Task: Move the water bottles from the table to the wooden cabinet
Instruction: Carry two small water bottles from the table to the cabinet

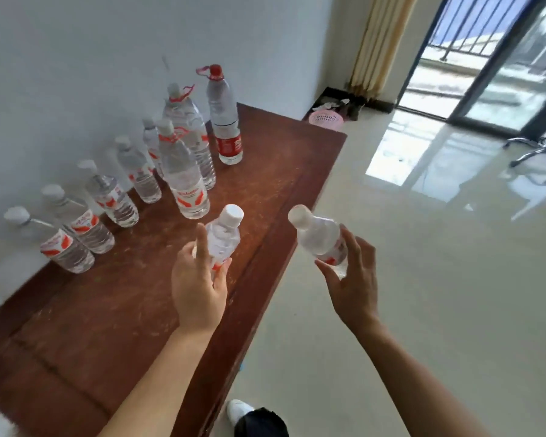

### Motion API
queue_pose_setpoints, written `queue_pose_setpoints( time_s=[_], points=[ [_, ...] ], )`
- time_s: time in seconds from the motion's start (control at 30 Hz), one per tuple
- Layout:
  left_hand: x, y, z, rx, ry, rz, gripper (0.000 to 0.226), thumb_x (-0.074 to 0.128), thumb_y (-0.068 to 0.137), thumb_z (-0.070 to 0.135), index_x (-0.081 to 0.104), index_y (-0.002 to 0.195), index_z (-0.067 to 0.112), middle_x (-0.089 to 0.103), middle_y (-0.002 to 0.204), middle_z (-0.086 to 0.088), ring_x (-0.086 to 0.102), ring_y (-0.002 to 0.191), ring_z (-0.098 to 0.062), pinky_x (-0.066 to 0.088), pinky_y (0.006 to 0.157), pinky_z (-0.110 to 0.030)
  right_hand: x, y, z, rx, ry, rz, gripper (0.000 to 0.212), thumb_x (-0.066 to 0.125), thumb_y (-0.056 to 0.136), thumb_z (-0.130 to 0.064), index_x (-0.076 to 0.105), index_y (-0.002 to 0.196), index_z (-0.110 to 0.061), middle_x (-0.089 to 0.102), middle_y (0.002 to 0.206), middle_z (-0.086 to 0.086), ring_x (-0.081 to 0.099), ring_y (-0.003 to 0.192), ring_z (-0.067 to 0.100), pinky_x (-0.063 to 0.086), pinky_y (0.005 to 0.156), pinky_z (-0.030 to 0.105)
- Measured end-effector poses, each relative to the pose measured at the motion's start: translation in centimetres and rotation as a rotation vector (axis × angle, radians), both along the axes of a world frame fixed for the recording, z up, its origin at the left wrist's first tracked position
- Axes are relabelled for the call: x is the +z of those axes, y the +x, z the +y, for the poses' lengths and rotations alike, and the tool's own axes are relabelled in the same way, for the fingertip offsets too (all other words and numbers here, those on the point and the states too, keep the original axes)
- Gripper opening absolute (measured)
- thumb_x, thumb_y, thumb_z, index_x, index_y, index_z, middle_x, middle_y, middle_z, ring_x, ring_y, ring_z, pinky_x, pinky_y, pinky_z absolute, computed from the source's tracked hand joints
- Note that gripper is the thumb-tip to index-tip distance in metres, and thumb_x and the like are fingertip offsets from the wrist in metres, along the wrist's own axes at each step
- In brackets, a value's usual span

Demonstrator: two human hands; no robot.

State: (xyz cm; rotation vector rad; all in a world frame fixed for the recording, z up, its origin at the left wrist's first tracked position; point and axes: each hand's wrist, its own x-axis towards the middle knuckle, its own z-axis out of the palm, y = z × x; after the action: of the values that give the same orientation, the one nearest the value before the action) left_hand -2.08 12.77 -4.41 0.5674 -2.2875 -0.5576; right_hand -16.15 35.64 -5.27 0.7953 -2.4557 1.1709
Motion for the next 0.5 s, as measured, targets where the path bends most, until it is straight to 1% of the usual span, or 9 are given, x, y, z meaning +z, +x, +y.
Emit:
queue_pose_setpoints(
  time_s=[0.03,0.1,0.13,0.17,0.23,0.3,0.33,0.4,0.5],
  points=[
    [0.7,-1.0,1.0,-0.038,-0.042,0.016,0.101,0.075,0.089,0.021,0.005,0.161,0.029,0.059,0.118,-0.022,0.059,0.106,-0.036,0.052,0.087,-0.048,1.0,-0.7,1.7,-0.045,-0.012,0.038,0.091,0.088,0.079,-0.016,0.035,0.152,-0.027,0.050,0.132,0.014,0.049,0.120,0.026,0.049,0.092,0.039],
    [3.1,-3.4,6.2,-0.153,-0.133,0.044,0.098,0.076,0.089,0.018,0.009,0.160,0.029,0.058,0.121,-0.018,0.058,0.111,-0.034,0.048,0.092,-0.048,3.9,-1.3,8.6,-0.157,-0.031,0.142,0.093,0.088,0.079,-0.018,0.032,0.153,-0.026,0.048,0.133,0.014,0.048,0.121,0.028,0.049,0.094,0.043],
    [4.0,-4.2,8.1,-0.174,-0.180,0.038,0.093,0.074,0.091,0.018,0.012,0.160,0.029,0.058,0.122,-0.018,0.058,0.112,-0.034,0.045,0.092,-0.048,4.7,-1.5,11.1,-0.198,-0.032,0.180,0.094,0.088,0.079,-0.018,0.031,0.154,-0.027,0.045,0.133,0.013,0.049,0.121,0.030,0.051,0.094,0.047],
    [5.3,-5.2,11.5,-0.232,-0.242,0.055,0.085,0.070,0.093,0.018,0.017,0.159,0.028,0.058,0.122,-0.018,0.057,0.113,-0.034,0.044,0.090,-0.048,6.1,-0.8,15.5,-0.263,-0.021,0.228,0.094,0.087,0.080,-0.018,0.030,0.154,-0.029,0.044,0.132,0.013,0.050,0.120,0.032,0.052,0.095,0.051],
    [7.2,-6.6,17.0,-0.305,-0.340,0.081,0.071,0.065,0.096,0.023,0.027,0.155,0.026,0.058,0.122,-0.019,0.057,0.111,-0.035,0.041,0.084,-0.049,7.7,0.5,22.5,-0.374,0.021,0.314,0.094,0.086,0.081,-0.019,0.029,0.154,-0.034,0.048,0.131,0.018,0.052,0.118,0.037,0.051,0.097,0.057],
    [8.8,-8.0,23.2,-0.403,-0.408,0.133,0.065,0.064,0.097,0.022,0.031,0.153,0.026,0.057,0.123,-0.020,0.056,0.111,-0.036,0.042,0.081,-0.051,9.0,2.8,30.1,-0.502,0.076,0.390,0.094,0.085,0.081,-0.019,0.029,0.153,-0.036,0.052,0.129,0.023,0.055,0.117,0.043,0.047,0.099,0.057],
    [9.6,-8.6,26.5,-0.467,-0.439,0.163,0.066,0.066,0.095,0.021,0.034,0.152,0.027,0.057,0.123,-0.021,0.055,0.112,-0.037,0.043,0.081,-0.053,9.2,4.2,33.8,-0.583,0.095,0.417,0.093,0.086,0.080,-0.019,0.031,0.153,-0.035,0.052,0.129,0.023,0.055,0.117,0.044,0.045,0.100,0.057],
    [10.8,-9.7,34.0,-0.590,-0.480,0.220,0.067,0.070,0.092,0.019,0.037,0.151,0.028,0.056,0.123,-0.021,0.053,0.112,-0.038,0.042,0.083,-0.055,9.6,7.3,41.4,-0.747,0.133,0.455,0.088,0.087,0.079,-0.018,0.038,0.151,-0.031,0.049,0.130,0.020,0.051,0.119,0.041,0.043,0.101,0.057],
    [11.9,-10.5,42.7,-0.733,-0.523,0.244,0.066,0.066,0.093,0.020,0.036,0.151,0.031,0.056,0.124,-0.021,0.052,0.114,-0.038,0.039,0.086,-0.053,9.6,10.9,49.1,-0.912,0.167,0.508,0.080,0.085,0.081,-0.017,0.043,0.148,-0.027,0.046,0.128,0.019,0.046,0.119,0.036,0.041,0.099,0.056]
  ],
)
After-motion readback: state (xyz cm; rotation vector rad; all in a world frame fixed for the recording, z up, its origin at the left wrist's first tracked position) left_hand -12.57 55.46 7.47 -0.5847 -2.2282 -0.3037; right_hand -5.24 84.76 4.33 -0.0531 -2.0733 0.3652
